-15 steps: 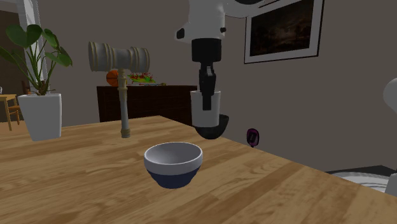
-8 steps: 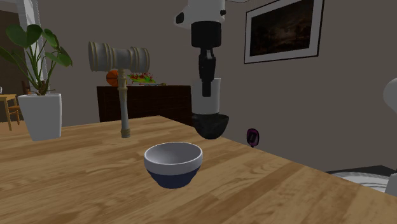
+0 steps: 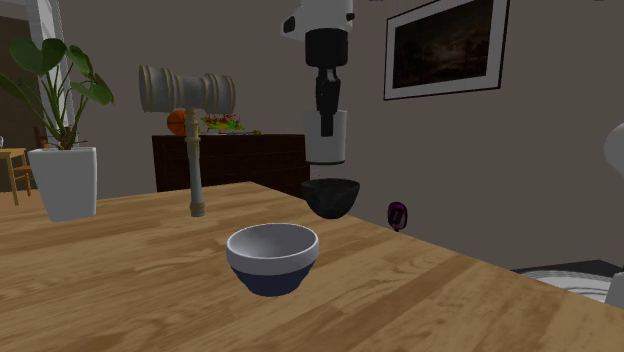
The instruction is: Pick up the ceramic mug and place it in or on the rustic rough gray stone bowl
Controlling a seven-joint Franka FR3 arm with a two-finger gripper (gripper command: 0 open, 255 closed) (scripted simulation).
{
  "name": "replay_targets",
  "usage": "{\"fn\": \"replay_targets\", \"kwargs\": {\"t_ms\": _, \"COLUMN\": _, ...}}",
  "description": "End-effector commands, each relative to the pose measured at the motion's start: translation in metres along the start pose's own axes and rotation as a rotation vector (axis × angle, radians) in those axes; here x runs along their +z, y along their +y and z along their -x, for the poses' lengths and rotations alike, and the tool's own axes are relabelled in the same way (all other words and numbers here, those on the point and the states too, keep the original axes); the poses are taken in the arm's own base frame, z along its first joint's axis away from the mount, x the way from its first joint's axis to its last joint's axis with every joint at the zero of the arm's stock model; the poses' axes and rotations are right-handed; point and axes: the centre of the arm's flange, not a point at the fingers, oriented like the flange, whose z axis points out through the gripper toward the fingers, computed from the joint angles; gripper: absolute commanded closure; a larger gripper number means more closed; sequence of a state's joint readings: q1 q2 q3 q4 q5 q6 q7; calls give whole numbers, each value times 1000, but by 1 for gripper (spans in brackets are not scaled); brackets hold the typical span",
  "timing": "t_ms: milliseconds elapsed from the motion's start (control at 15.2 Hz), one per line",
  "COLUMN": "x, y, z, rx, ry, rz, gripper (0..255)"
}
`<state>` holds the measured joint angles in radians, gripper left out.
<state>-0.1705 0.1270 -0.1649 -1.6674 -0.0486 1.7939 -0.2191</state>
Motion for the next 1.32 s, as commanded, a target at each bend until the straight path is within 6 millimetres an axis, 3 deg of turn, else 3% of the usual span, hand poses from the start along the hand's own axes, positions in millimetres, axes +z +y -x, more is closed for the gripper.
{"fn": "replay_targets", "kwargs": {"t_ms": 0, "x": 1, "y": 25, "z": 4, "rx": -1, "ry": 0, "rz": 0, "gripper": 255}}
{"fn": "replay_targets", "kwargs": {"t_ms": 858, "x": -3, "y": 194, "z": 35, "rx": -1, "ry": 0, "rz": 0, "gripper": 255}}
{"fn": "replay_targets", "kwargs": {"t_ms": 1254, "x": 23, "y": 198, "z": 36, "rx": -1, "ry": 0, "rz": 0, "gripper": 255}}
